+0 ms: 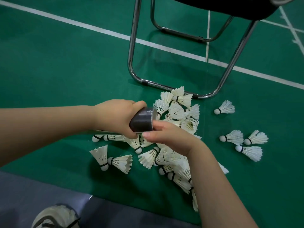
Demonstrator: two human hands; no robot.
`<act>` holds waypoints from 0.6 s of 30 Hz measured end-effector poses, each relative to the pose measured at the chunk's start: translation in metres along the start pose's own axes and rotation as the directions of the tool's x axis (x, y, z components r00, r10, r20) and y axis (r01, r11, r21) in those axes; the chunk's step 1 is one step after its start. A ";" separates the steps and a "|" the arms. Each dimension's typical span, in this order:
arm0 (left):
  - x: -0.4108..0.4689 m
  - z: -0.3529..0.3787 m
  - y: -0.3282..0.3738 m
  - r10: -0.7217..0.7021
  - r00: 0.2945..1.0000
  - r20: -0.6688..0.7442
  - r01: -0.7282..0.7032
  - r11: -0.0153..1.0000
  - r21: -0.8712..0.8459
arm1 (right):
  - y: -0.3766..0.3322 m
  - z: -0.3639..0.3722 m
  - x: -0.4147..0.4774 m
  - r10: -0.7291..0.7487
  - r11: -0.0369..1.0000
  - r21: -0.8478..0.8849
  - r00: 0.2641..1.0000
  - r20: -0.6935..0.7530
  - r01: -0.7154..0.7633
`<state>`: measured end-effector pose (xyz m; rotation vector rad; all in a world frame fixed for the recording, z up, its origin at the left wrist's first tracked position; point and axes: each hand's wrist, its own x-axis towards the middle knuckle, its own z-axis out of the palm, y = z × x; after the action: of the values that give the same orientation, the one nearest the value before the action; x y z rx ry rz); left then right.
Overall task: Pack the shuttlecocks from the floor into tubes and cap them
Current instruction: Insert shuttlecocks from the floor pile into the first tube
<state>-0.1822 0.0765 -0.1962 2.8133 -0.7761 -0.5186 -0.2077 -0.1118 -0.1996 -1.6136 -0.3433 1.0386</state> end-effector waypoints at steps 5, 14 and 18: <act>0.007 0.009 0.006 0.059 0.991 0.117 -0.078 0.984 0.161 | 0.012 0.014 0.021 0.047 0.999 -0.017 0.999 -0.013 -0.047; 0.010 0.014 -0.031 -0.204 0.978 0.049 0.208 0.974 -0.095 | 0.057 0.020 0.039 0.150 0.988 0.153 0.434 -0.888 -0.028; 0.004 0.022 -0.041 -0.233 0.970 0.065 0.238 0.969 -0.071 | 0.084 0.024 0.045 0.157 0.951 -0.068 0.663 -0.732 -0.301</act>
<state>-0.1689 0.1072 -0.2285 2.8438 -0.4212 -0.6524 -0.2259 -0.0927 -0.2943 -2.1377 0.3291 0.4700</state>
